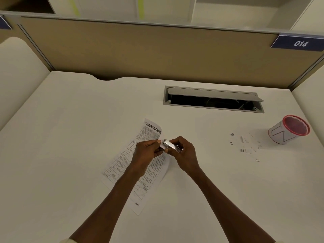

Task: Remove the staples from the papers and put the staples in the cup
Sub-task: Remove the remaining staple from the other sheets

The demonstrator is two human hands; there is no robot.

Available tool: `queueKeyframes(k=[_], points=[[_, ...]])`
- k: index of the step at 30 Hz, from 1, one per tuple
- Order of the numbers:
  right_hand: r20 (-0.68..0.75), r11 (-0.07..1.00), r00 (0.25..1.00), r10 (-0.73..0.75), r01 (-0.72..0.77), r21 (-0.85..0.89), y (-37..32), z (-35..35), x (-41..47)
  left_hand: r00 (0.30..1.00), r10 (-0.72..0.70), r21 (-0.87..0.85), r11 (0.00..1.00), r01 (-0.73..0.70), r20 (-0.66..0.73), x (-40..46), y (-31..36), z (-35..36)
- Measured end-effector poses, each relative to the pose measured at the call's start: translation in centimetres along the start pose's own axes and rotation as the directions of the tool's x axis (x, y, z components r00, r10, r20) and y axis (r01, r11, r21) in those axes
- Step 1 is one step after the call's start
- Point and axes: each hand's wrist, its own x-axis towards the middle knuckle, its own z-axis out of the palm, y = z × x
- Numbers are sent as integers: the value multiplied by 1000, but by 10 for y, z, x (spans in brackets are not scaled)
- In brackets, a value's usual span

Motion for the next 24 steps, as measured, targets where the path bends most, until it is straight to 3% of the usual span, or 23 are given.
queueKeyframes(k=[3,8,17,24], points=[[-34,993,997,-72,68,-98,2,4,-4,999,-32,-35,999,32,4,-1,0,1],[-46,1000,999,-27,26,-6,4,7,-10,997,-68,0,998,68,-26,3,0,1],[-98,909,931,351,-313,274,15,21,-40,950,-280,-19,960,280,-137,8,-16,18],[-67,724,787,613,-526,446,11,15,-43,944,-291,94,947,308,-157,15,-25,33]])
